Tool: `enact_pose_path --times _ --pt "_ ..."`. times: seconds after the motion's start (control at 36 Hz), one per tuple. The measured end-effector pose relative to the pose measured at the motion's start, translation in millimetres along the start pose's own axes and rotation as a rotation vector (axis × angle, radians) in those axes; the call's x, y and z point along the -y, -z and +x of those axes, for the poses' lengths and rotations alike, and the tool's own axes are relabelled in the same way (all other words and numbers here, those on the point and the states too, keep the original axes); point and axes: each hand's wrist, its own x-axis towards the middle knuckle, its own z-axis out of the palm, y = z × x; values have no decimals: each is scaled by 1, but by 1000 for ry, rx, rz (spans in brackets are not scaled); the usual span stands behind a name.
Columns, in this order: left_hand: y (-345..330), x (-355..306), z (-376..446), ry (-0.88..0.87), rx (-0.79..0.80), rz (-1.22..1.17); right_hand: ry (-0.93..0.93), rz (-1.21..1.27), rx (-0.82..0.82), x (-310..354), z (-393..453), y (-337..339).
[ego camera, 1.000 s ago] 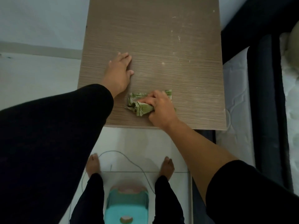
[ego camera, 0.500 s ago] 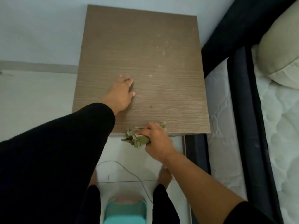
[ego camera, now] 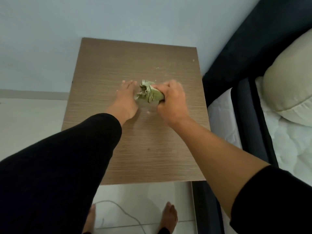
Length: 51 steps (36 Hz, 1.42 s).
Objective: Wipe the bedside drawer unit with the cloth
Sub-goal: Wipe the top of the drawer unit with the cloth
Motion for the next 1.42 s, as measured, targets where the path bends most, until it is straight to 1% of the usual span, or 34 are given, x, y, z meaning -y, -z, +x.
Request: enact_pose_path --times 0.17,0.31,0.39,0.53,0.64,0.81,0.94,1.03,1.14,1.25,1.42 --pt "1 -8 44 27 6 76 33 -81 -171 -15 73 -15" --pt "-7 -4 81 1 -10 128 47 -174 -149 -31 116 -20" --pt "-14 3 98 -44 -70 139 35 -206 -143 -45 142 -23" --pt "-25 15 105 -115 -273 190 19 -232 -152 -64 179 -33" --pt "-28 15 106 -118 -336 172 24 -236 -109 -75 203 -42" --pt "-29 15 106 -110 -352 177 -9 -308 86 -88 224 -55" --pt "-30 15 105 -108 -349 172 -26 -318 107 -92 230 -62" --pt "-29 14 105 -104 -346 172 -42 -279 102 -92 233 -62" --pt "-29 14 104 -103 -349 165 -113 -131 121 -87 234 -59" --pt "-29 15 104 -113 -352 167 -136 -58 185 -82 227 -54" --pt "-30 16 105 -130 -401 132 -141 15 284 -73 204 -47"
